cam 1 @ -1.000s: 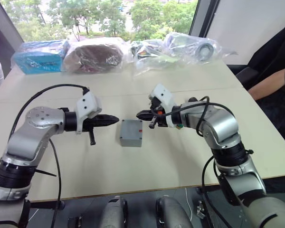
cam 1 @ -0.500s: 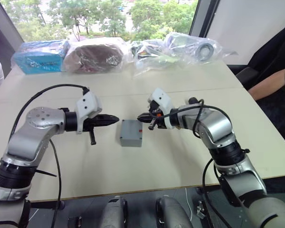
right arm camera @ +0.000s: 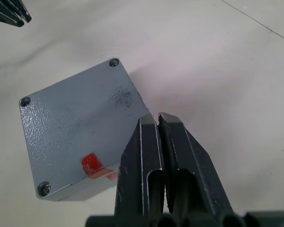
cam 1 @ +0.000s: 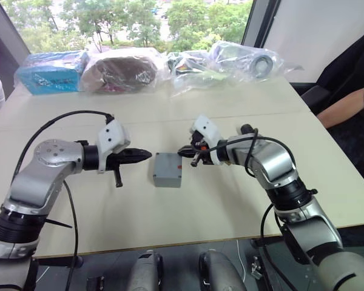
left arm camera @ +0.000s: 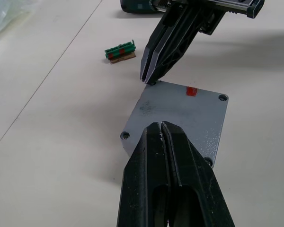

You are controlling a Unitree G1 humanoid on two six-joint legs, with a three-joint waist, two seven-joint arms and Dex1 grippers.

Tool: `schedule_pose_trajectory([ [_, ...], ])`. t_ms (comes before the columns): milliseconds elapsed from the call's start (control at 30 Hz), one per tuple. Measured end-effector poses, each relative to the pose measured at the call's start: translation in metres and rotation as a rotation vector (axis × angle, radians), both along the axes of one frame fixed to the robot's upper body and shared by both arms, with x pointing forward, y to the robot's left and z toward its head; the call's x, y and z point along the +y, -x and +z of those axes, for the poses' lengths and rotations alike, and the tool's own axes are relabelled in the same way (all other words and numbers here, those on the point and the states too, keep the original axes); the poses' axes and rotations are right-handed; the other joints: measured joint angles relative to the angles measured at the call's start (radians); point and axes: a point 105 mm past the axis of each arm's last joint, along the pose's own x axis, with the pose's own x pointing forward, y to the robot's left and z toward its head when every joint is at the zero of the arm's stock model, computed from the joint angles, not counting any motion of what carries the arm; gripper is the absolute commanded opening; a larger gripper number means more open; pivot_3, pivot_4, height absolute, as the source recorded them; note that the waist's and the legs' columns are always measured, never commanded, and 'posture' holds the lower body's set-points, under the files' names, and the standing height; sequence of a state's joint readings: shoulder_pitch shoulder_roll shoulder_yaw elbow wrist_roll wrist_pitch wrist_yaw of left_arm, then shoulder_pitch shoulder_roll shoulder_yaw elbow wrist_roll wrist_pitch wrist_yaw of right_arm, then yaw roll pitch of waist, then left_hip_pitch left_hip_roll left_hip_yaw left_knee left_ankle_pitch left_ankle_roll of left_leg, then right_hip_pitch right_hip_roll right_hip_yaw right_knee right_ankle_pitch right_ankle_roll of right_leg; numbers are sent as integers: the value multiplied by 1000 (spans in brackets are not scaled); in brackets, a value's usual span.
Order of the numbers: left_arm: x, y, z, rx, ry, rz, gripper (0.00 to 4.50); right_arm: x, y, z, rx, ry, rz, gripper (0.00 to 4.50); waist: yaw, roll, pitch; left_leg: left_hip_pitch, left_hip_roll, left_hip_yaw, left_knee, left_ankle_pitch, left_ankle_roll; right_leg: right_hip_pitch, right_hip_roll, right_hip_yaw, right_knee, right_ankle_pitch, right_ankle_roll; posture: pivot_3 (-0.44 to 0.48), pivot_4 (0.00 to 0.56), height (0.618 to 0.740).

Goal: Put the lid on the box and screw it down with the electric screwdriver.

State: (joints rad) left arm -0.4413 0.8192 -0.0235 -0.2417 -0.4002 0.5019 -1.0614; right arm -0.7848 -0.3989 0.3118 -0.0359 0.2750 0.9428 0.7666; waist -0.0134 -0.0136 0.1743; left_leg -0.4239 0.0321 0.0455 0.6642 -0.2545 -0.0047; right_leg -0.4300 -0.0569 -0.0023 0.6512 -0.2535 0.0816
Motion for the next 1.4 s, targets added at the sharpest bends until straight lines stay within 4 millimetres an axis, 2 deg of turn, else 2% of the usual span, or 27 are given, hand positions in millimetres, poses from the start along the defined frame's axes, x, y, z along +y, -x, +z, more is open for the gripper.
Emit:
schedule_pose_trajectory([
  [100, 0, 0, 0, -4, 1, -3, 0, 0, 1, -2, -5, 4, 8, 1021, 0, 0, 0, 0, 0, 0, 0, 0, 0, 0, 0, 0, 0, 0, 0, 0, 150, 740],
  [233, 0, 0, 0, -4, 2, -3, 0, -1, 3, -4, -5, 6, 17, 2746, 0, 0, 0, 0, 0, 0, 0, 0, 0, 0, 0, 0, 0, 0, 0, 0, 150, 740],
  [300, 0, 0, 0, -4, 2, -3, 0, -2, 3, -5, -5, 8, 17, 3464, 0, 0, 0, 0, 0, 0, 0, 0, 0, 0, 0, 0, 0, 0, 0, 0, 150, 740],
  [400, -1, 0, 0, -4, 5, -5, 0, -10, 1, -3, -11, 24, -2, 4300, 2, 0, 0, 0, 0, 0, 0, 0, 0, 0, 0, 0, 0, 0, 0, 0, 150, 740],
  [533, -4, 1, 1, -7, 15, -15, 0, -44, -9, 18, -47, 68, -106, 4300, 3, 0, 0, 0, 0, 1, 0, 0, 0, 0, -1, 0, 0, 0, 0, 0, 150, 740],
  [633, -9, 3, 4, -15, 29, -37, 0, -89, -13, 49, -56, 156, -239, 4300, 4, 0, 0, -1, 0, 0, 0, 0, 0, 0, -1, 0, -1, 0, 0, 0, 150, 740],
  [700, -12, 6, 6, -19, 38, -54, 0, -115, -12, 63, -49, 220, -315, 4300, 4, 0, 0, -1, 0, 0, 0, 0, 0, 0, -2, 0, -2, 0, 0, 0, 150, 740],
  [733, -14, 6, 8, -25, 44, -66, 0, -137, -11, 72, -31, 273, -382, 4300, 2, 0, 0, -1, 0, 0, -1, 0, 0, 0, -2, 0, -2, 0, 0, 0, 150, 740],
  [800, -17, 6, 11, -35, 53, -75, 0, -155, -10, 75, 13, 327, -441, 4300, -1, 0, 0, 0, 0, 0, -1, 0, 0, 0, -1, 0, -3, 0, -1, 0, 150, 740],
  [1033, -29, 8, 18, -55, 102, -119, 0, -191, -13, 32, 298, 459, -557, 4300, -3, 0, 0, -1, 0, 2, -1, 0, 0, -1, 0, 2, -3, 0, 0, 0, 150, 740],
  [1167, -33, 11, 19, -65, 110, -131, 0, -193, -24, 19, 395, 457, -593, 4300, -3, 0, 0, -1, 0, 2, -1, 0, 0, -1, 0, 2, -3, 0, 0, 0, 150, 740],
  [1400, -38, 18, 23, -85, 116, -152, 0, -193, -31, -10, 511, 502, -576, 4300, 1, 0, 0, -1, 0, 2, 0, 0, 0, -1, 0, 2, -2, 0, 0, 0, 150, 740],
])
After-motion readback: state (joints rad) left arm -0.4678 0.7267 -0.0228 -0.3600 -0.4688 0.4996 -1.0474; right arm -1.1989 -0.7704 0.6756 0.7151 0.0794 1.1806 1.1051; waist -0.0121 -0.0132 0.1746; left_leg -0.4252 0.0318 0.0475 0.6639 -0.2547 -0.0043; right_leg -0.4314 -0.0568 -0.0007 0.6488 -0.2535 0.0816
